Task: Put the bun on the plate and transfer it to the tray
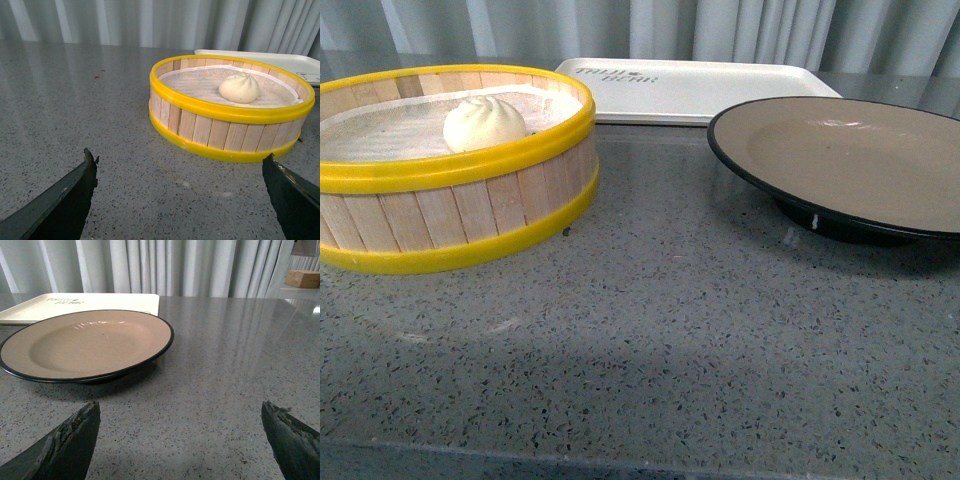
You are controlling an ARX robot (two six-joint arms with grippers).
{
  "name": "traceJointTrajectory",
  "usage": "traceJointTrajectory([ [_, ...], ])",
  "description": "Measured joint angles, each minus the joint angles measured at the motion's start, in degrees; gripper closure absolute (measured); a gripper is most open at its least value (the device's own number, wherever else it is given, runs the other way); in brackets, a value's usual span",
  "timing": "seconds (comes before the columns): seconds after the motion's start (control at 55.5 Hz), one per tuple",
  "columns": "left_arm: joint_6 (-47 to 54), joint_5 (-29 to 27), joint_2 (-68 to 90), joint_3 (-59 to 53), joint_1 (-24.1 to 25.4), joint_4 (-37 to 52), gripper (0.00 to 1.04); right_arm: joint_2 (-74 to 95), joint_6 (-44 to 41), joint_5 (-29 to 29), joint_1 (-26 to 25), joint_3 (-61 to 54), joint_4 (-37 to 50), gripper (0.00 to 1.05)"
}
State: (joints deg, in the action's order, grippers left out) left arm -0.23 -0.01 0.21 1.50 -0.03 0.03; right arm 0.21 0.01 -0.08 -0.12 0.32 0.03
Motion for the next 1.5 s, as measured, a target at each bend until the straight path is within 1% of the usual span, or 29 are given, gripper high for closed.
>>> traceJointTrajectory([
  [0.937,0.0,0.0,0.1,0.0,0.0,0.0,0.07,0.0,0.0,0.0,0.0,0.0,0.0,0.08],
  [0.991,-0.2,5.7,6.3,4.7,2.5,-12.5,0.07,0.0,0.0,0.0,0.0,0.0,0.0,0.08],
  [1.009,-0.3,7.8,10.5,7.3,4.1,-17.9,0.07,0.0,0.0,0.0,0.0,0.0,0.0,0.08],
  [1.045,-0.5,9.7,14.9,9.9,6.2,-22.4,0.07,0.0,0.0,-0.2,0.0,0.0,0.0,0.08],
  [1.081,-0.8,11.3,17.7,11.1,8.4,-23.4,0.07,0.0,0.0,0.0,0.0,0.0,0.0,0.08],
  [1.135,-1.2,12.6,19.6,12.7,10.7,-22.1,0.07,0.0,0.0,0.0,0.0,0.0,0.0,0.08],
  [1.225,-2.1,12.3,23.0,16.8,11.9,-17.5,0.07,0.0,0.0,0.0,0.0,0.0,0.0,0.08],
  [1.315,-2.9,10.3,28.1,20.2,9.2,-12.6,0.07,0.0,0.0,0.0,0.0,0.0,0.0,0.08],
  [1.405,-3.8,4.7,37.7,25.6,1.4,-5.7,0.07,0.0,0.0,0.0,0.0,0.0,0.0,0.08],
  [1.423,-4.1,3.4,40.8,27.7,-1.2,-4.0,0.07,0.0,0.0,0.0,0.0,0.0,0.0,0.08],
  [1.441,-4.2,3.1,41.9,28.4,-2.0,-3.5,0.07,0.0,0.0,0.0,0.0,0.0,0.0,0.08],
  [1.495,-4.1,0.6,50.0,34.4,-7.6,-0.7,0.07,0.0,0.0,0.0,0.0,0.0,0.0,0.08],
])
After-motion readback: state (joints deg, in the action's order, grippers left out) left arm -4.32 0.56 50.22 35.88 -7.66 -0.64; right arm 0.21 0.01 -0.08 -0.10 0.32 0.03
